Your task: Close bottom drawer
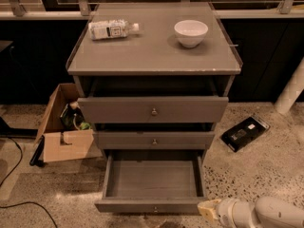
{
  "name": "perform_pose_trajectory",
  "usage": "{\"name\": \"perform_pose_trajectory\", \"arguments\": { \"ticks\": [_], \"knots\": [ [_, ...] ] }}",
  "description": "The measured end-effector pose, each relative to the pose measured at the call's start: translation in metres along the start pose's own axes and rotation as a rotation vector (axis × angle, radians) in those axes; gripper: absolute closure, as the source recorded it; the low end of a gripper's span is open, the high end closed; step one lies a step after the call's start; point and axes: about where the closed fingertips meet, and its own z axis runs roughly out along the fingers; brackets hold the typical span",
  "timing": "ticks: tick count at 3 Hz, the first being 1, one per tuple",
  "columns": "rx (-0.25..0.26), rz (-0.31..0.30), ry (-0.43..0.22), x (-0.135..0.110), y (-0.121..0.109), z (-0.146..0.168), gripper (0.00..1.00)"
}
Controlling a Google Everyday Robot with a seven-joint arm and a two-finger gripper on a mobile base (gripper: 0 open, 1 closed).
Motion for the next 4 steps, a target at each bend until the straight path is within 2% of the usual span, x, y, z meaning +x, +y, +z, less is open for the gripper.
{"name": "perform_pose_trajectory", "arguments": {
  "ticks": [1,3,4],
  "knots": [
    [-0.013,0.01,0.02,0.013,-0.008,0.019,1.0],
    [-0.04,0.034,0.098,0.035,-0.021,0.055,1.0],
    [-0.041,0.033,0.1,0.035,-0.021,0.056,1.0]
  ]
}}
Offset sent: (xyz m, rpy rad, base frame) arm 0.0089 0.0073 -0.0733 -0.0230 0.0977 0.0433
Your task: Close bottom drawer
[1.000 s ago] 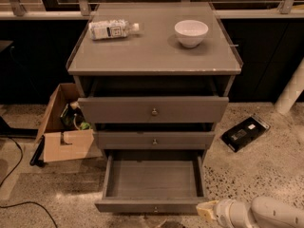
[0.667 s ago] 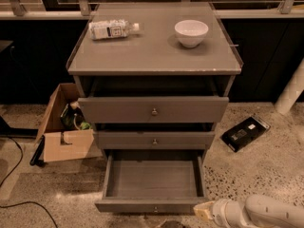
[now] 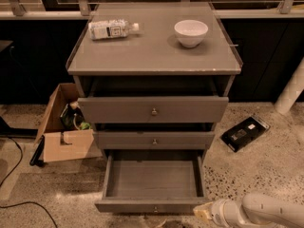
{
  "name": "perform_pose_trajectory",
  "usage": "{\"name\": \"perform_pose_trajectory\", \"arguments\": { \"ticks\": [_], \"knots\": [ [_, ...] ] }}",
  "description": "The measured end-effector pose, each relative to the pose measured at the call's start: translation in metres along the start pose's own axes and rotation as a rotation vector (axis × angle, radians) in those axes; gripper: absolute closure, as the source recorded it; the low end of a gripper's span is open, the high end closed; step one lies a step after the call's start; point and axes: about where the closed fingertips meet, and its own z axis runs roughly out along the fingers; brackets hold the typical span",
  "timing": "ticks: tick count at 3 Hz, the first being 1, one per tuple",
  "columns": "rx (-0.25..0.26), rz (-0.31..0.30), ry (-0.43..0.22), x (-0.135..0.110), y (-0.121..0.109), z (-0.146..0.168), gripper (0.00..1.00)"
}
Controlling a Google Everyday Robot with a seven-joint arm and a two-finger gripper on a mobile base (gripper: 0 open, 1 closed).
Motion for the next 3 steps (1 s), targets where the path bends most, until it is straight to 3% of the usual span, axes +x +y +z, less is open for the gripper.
{"name": "perform_pose_trajectory", "arguments": {
  "ticks": [1,3],
  "knots": [
    [0.014,0.016,-0.017,0.003,-0.002,0.007,1.0],
    [-0.016,0.072,0.018,0.017,-0.018,0.057,1.0]
  ]
}}
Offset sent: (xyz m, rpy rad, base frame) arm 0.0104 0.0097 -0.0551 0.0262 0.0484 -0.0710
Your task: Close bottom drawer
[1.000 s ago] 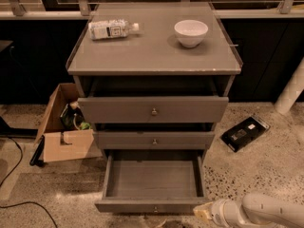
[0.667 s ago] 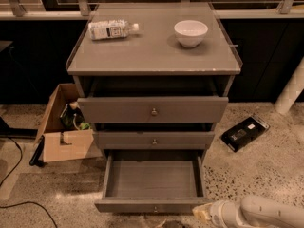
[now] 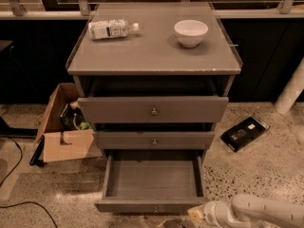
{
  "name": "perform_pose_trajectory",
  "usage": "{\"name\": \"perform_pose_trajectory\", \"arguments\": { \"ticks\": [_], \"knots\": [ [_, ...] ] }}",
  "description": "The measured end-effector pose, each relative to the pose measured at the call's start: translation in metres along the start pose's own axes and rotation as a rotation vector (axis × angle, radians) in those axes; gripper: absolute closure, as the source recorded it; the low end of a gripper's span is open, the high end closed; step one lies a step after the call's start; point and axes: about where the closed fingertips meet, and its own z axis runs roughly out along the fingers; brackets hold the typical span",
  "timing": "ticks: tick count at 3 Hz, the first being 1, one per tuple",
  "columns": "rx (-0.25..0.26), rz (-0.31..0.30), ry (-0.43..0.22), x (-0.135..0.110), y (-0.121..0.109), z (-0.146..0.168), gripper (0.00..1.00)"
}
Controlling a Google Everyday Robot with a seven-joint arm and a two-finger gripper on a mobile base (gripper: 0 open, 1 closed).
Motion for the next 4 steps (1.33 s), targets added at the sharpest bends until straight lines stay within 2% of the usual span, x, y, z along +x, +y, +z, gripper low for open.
{"name": "perform_pose_trajectory", "arguments": {
  "ticks": [2,3,4],
  "knots": [
    [0.0,0.03,0.035,0.018,-0.018,0.038,1.0],
    [-0.024,0.011,0.039,0.023,-0.023,0.063,1.0],
    [-0.035,0.013,0.047,0.024,-0.025,0.072,1.0]
  ]
}}
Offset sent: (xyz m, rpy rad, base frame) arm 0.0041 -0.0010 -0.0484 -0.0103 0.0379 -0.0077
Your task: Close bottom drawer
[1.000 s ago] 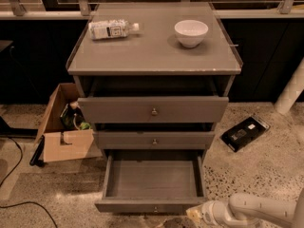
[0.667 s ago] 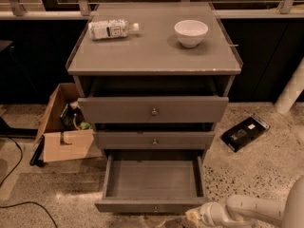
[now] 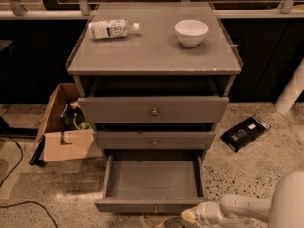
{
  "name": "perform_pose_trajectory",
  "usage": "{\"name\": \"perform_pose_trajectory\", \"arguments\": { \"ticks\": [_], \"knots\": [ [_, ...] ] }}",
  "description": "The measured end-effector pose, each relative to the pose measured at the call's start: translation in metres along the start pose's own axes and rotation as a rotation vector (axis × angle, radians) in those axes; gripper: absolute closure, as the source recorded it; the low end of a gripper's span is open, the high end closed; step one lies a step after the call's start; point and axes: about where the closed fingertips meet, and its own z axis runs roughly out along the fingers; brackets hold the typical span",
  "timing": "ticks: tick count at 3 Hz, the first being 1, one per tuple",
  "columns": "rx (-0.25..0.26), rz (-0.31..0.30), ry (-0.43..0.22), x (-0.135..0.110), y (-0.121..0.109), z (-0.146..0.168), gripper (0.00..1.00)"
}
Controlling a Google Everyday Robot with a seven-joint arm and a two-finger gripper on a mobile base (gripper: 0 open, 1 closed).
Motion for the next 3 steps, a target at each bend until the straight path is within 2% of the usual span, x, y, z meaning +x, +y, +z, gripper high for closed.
{"name": "perform_pose_trajectory", "arguments": {
  "ticks": [3],
  "knots": [
    [-0.005,0.03,0.042,0.01,-0.016,0.03,1.0]
  ]
}}
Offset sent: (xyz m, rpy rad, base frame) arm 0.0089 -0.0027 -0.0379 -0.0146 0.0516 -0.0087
